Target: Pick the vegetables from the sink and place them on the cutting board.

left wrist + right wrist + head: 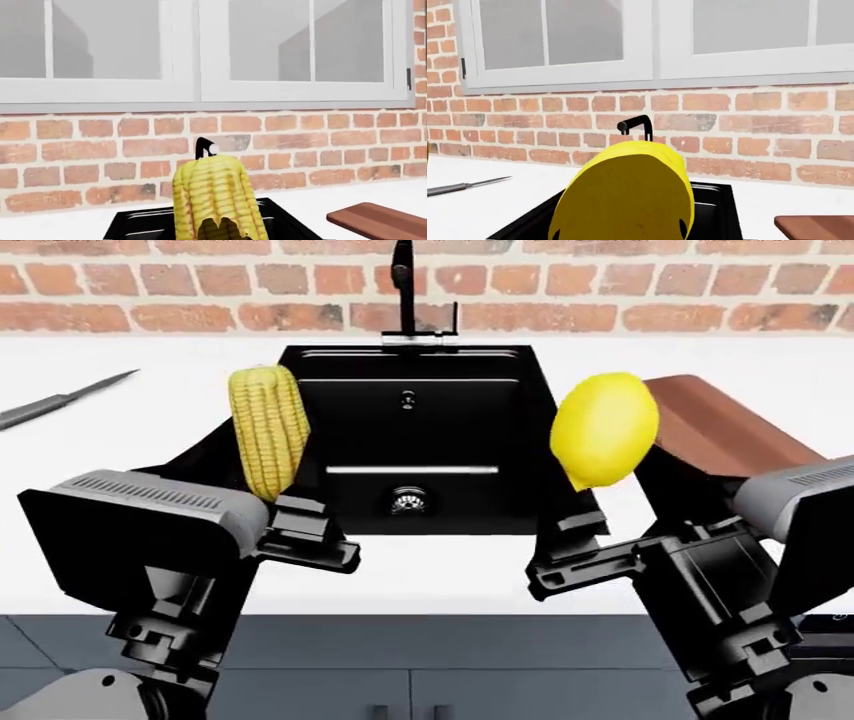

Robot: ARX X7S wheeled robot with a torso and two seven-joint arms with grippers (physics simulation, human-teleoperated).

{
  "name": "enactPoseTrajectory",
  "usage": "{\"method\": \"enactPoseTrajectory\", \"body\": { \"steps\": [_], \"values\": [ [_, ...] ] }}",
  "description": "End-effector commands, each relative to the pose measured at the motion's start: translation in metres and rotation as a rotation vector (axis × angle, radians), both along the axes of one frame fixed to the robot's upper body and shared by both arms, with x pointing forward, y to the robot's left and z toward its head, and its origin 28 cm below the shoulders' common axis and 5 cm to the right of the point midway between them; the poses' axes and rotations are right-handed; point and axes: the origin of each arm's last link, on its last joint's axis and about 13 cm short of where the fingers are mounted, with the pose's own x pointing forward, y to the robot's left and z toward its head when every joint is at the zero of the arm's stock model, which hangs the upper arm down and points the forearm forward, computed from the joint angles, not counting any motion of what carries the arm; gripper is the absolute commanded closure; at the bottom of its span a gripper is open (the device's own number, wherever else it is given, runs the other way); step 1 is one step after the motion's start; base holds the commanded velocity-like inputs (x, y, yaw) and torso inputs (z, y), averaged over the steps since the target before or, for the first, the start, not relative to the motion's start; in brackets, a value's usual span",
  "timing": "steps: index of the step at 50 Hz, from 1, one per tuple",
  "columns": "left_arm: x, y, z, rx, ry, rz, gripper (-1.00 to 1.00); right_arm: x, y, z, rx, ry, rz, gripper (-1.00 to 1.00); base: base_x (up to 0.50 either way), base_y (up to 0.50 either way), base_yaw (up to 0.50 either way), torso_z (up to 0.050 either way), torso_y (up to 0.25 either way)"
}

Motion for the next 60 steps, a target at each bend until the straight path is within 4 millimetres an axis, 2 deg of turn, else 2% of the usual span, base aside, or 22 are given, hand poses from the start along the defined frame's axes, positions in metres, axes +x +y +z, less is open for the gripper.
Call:
{"method": "enactPoseTrajectory", "body": {
  "steps": [1, 35, 51, 53, 55, 60],
  "values": [
    [0.001, 0.0, -0.001, -0.01, -0.008, 0.0, 1.0, 0.0, 0.0, -0.001, -0.007, -0.03, -0.007, 1.0, 0.24, -0.5, 0.0, 0.0, 0.0],
    [0.0, -0.001, -0.001, -0.013, -0.005, -0.006, 1.0, -0.003, 0.0, 0.0, 0.005, -0.04, 0.006, 1.0, 0.18, -0.5, 0.0, 0.0, 0.0],
    [0.003, 0.002, 0.0, -0.029, 0.004, 0.003, 1.0, -0.005, -0.002, 0.002, 0.024, -0.057, 0.015, 1.0, 0.35, -0.46, 0.0, 0.0, 0.001],
    [0.005, 0.002, 0.004, -0.029, 0.008, 0.005, 1.0, -0.005, -0.003, 0.006, 0.032, -0.05, 0.025, 1.0, 0.0, 0.0, 0.0, 0.0, 0.0],
    [0.011, 0.003, 0.017, -0.025, 0.014, 0.003, 1.0, 0.0, -0.006, 0.02, 0.025, -0.015, 0.016, 1.0, 0.0, 0.0, 0.0, 0.0, 0.0],
    [0.043, -0.002, 0.065, -0.024, 0.077, -0.018, 1.0, 0.032, -0.013, 0.071, -0.056, 0.085, -0.04, 1.0, 0.0, 0.0, 0.0, 0.0, 0.002]
  ]
}}
